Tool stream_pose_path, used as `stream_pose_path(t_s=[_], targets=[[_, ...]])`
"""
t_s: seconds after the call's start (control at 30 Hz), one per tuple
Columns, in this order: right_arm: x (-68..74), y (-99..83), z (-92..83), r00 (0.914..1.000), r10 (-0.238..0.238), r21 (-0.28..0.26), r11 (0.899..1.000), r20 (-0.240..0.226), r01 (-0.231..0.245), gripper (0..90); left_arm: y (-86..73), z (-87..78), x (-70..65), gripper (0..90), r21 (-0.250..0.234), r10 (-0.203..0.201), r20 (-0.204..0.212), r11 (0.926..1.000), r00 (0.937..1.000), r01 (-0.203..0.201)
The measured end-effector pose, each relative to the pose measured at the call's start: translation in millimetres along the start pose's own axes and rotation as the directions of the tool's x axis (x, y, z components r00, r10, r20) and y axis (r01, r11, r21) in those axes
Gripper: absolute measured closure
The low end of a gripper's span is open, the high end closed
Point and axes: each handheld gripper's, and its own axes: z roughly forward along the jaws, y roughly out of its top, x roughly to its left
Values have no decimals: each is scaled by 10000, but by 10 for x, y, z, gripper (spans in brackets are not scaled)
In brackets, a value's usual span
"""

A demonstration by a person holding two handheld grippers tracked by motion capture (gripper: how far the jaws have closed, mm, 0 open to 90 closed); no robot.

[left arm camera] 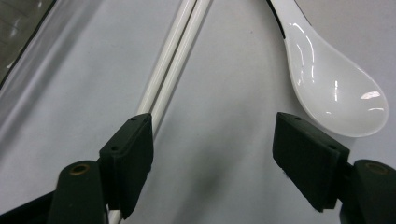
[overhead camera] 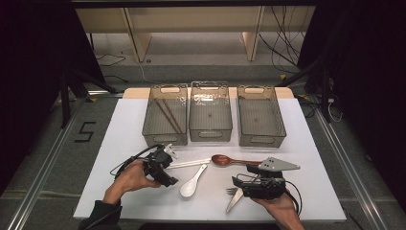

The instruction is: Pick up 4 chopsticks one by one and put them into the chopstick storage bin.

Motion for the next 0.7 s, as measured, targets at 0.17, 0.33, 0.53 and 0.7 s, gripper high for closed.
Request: stream_pose_path(t_s=[0.17,0.33,0.53,0.7], targets=[[7,-3,8,10000,-34,42,10000,-1,34,281,-11,54,36,306,84,49,113,10000,9999,-50],[1,-5,17,10000,-29,74,10000,-5,29,281,-17,96,83,316,31,-34,128,10000,9999,34],[5,-8,23,10000,-47,97,9999,-39,47,281,-12,132,84,337,180,74,187,9998,9998,-77],[8,-6,24,10000,-43,99,9999,-54,43,282,45,59,63,340,99,388,-171,9992,9991,-386]])
